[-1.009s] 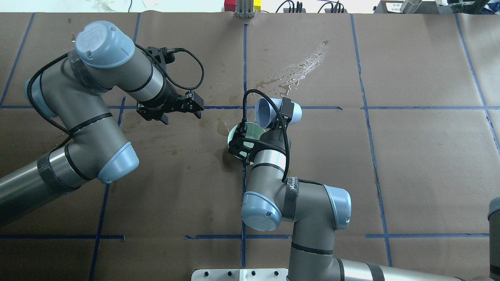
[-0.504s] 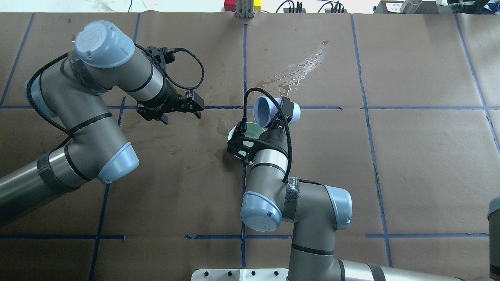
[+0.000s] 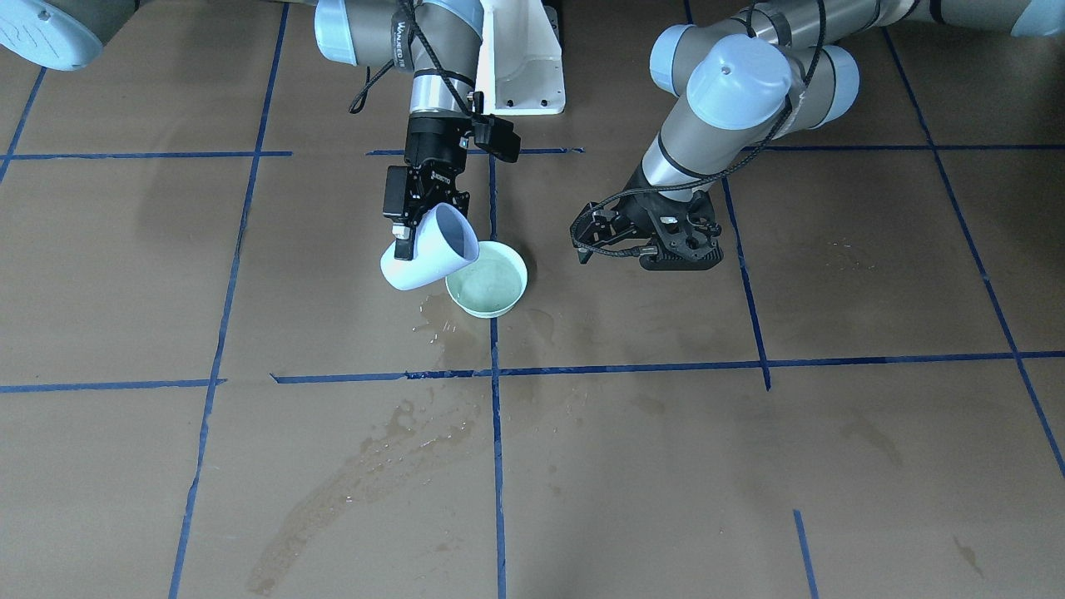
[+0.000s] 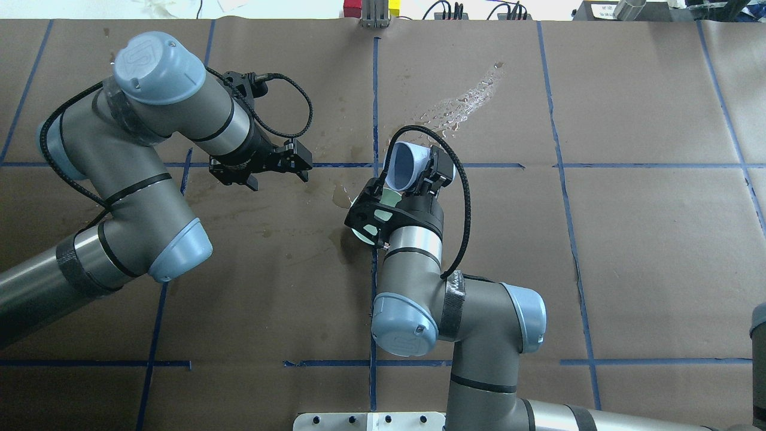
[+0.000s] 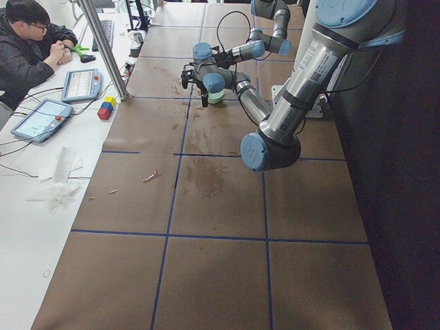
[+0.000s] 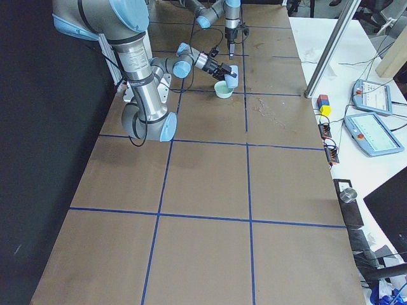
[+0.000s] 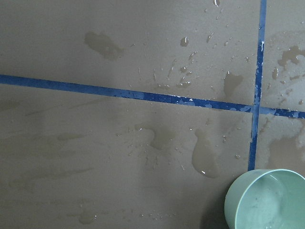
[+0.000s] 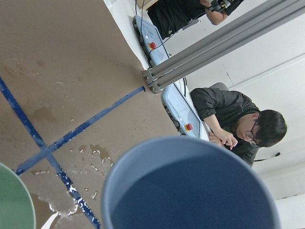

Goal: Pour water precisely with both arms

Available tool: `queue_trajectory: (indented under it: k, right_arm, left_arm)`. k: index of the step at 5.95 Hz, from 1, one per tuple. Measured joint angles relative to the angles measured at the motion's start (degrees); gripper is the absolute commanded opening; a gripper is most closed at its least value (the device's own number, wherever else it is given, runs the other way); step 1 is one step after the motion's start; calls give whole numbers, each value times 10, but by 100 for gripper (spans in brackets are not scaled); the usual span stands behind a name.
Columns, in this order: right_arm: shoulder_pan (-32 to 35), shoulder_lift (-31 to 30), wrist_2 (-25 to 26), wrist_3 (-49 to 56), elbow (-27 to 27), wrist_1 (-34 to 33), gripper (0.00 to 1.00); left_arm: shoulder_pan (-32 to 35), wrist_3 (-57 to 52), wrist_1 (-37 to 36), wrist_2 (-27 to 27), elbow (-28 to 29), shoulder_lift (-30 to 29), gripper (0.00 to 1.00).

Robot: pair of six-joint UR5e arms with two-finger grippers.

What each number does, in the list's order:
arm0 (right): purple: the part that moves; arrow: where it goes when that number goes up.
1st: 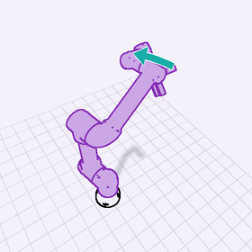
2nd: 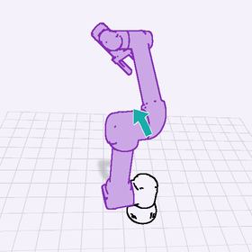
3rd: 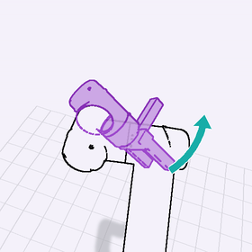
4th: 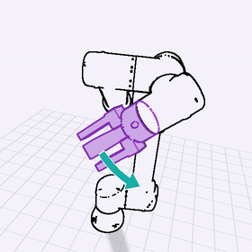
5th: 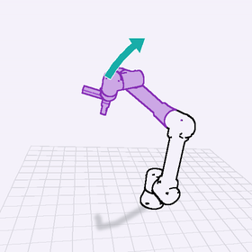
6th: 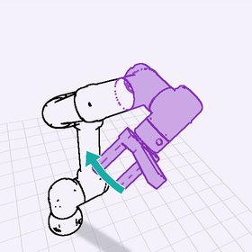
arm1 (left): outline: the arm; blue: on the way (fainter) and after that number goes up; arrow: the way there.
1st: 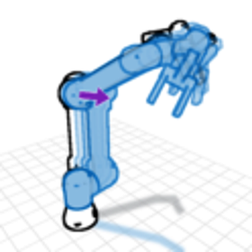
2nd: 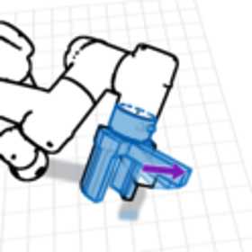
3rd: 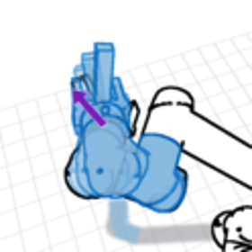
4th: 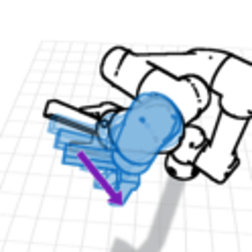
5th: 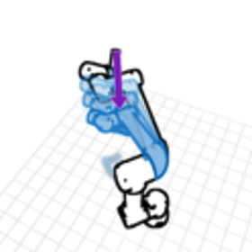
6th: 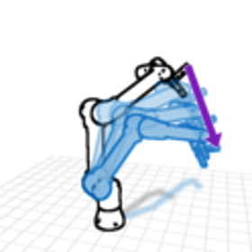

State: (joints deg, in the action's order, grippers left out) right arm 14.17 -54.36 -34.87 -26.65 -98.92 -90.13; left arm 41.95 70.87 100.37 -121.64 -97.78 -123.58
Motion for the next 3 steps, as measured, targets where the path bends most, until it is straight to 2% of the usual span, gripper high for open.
queue_trajectory:
  k: [1,3]
  right_arm:
    - [2,-1,-13,-44,-4,10,0]
    - [14,-19,-77,-156,-37,58,0]
  left_arm:
    - [0,1,0,0,-1,0,100]
    - [0,1,0,1,-2,1,100]
